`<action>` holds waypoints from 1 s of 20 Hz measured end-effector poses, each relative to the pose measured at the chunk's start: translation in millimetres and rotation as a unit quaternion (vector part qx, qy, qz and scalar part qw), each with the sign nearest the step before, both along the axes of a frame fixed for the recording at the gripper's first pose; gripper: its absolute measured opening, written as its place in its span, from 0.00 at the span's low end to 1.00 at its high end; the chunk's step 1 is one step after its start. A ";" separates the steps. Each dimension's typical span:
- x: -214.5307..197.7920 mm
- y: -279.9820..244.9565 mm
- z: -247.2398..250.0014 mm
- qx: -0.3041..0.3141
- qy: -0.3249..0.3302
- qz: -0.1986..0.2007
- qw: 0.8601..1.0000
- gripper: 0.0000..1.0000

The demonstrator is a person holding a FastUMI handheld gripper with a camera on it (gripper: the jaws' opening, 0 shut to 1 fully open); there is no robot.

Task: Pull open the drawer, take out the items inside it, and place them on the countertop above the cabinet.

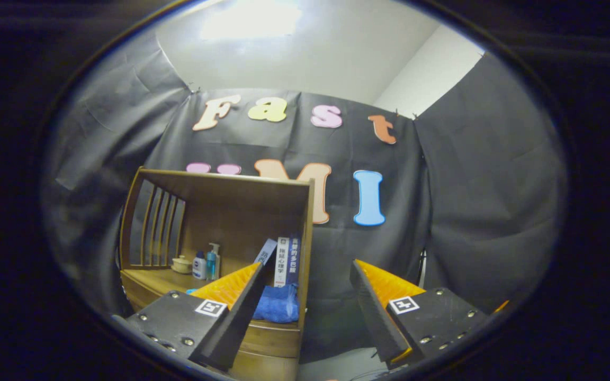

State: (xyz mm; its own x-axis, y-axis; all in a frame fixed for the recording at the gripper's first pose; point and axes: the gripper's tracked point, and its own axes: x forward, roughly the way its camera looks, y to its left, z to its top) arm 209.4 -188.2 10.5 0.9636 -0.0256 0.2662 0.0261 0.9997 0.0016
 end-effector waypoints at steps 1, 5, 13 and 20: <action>-5.0 -3.3 -5.5 0.005 0.003 0.006 1.000 0.96; -17.7 -10.5 -43.4 0.034 0.034 0.039 0.998 0.96; -45.5 -21.4 -146.3 0.090 0.133 0.075 0.984 0.96; -63.8 -26.6 -176.3 0.077 0.165 0.081 0.980 0.96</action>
State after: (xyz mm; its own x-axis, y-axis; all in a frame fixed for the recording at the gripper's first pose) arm 145.6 -214.8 -165.9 0.9913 0.1196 -0.0547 -0.1087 0.9793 0.1706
